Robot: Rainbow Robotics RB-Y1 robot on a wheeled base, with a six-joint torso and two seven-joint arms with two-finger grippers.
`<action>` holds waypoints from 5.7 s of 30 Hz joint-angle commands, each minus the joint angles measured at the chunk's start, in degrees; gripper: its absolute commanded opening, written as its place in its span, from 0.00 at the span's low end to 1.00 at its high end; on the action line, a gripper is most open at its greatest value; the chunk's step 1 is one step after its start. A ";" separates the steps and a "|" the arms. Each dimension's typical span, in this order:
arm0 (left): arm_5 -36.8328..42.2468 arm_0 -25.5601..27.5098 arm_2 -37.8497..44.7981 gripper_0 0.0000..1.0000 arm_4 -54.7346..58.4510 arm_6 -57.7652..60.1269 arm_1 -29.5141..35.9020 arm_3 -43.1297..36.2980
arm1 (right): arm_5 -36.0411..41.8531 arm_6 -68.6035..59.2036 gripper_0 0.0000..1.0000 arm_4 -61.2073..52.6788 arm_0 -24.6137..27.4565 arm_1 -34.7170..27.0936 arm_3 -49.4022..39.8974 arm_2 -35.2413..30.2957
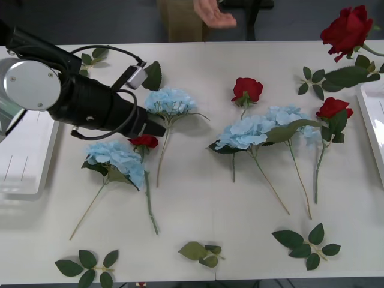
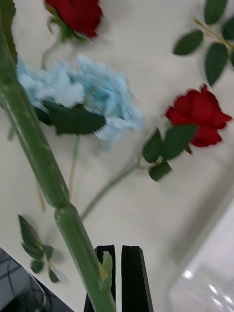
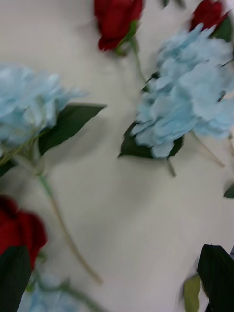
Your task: Place the red flowers into the right box and the blue flowers into the left box. If a person shows an open palm, hand one flower to the person first, then continue sorting.
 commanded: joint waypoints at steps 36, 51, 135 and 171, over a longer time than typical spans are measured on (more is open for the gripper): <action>41.14 0.30 6.51 1.00 -26.03 18.78 -2.07 -11.73 | -27.47 -5.68 0.00 -5.50 11.08 13.27 -17.67 -3.54; 41.14 0.21 6.60 1.00 -26.56 17.37 -2.16 -11.91 | -17.36 -35.82 0.00 24.82 -3.50 40.60 -36.30 -3.54; 15.16 18.05 1.85 1.00 -36.05 11.66 -4.97 -11.73 | -22.81 -40.57 1.00 42.40 -0.25 22.59 -5.54 13.16; 0.04 27.90 -2.80 1.00 -48.71 4.19 -3.65 -9.62 | -35.90 -40.04 0.00 50.75 -3.86 29.35 8.61 20.81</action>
